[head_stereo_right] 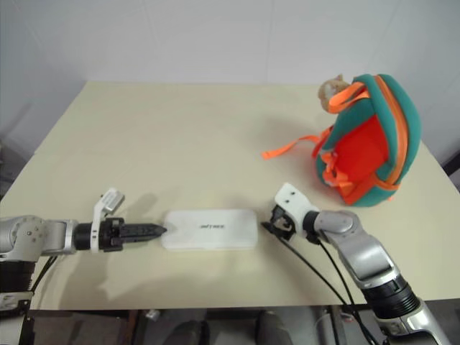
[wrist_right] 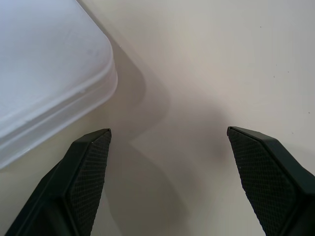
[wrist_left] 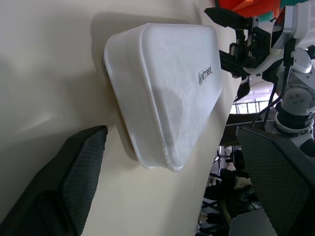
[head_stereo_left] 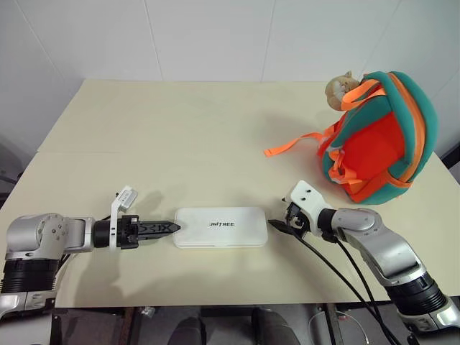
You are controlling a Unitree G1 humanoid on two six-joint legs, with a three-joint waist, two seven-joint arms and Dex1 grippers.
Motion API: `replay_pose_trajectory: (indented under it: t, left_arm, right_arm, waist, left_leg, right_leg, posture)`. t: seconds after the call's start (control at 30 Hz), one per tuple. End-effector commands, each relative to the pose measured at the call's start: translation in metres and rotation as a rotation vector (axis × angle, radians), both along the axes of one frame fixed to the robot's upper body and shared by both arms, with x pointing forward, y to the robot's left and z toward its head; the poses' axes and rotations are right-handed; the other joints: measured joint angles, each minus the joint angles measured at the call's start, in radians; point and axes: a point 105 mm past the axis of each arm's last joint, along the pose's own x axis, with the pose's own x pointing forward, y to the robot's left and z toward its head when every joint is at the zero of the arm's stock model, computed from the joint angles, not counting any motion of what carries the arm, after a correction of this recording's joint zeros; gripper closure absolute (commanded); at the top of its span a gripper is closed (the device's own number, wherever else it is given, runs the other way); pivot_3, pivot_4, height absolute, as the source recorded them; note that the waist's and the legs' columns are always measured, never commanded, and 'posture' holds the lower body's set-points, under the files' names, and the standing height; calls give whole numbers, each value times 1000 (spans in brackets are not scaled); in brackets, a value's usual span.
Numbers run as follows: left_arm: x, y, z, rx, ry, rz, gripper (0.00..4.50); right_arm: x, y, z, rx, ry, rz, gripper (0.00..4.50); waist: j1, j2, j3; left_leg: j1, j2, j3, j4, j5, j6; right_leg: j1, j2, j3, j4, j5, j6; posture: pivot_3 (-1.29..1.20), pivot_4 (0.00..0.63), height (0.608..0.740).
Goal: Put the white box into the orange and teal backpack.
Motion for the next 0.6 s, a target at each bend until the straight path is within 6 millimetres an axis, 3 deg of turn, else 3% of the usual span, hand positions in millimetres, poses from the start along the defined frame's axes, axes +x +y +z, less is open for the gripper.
replay_pose_trajectory:
  t: [0.03,0.27,0.6]
  left_arm:
    - [12,-4,1,-20,-3,24,15]
    - [24,-12,2,-80,-11,28,15]
    - [24,-25,14,-137,-117,-51,15]
  right_arm:
    - [-3,4,6,7,-27,24,0]
    - [-5,4,5,5,-28,25,0]
    - [-6,0,4,0,-32,12,0]
  waist:
    - [0,0,0]
    - [-1,0,0]
    - [-1,0,0]
  left_leg:
    - [0,0,0,0,0,0]
    - [1,-1,0,0,0,0]
    - [1,-1,0,0,0,0]
  right_leg:
    - [0,0,0,1,0,0]
    - [1,0,0,1,0,0]
    - [1,0,0,1,0,1]
  posture:
    - [0,150,740]
    - [0,150,740]
    - [0,150,740]
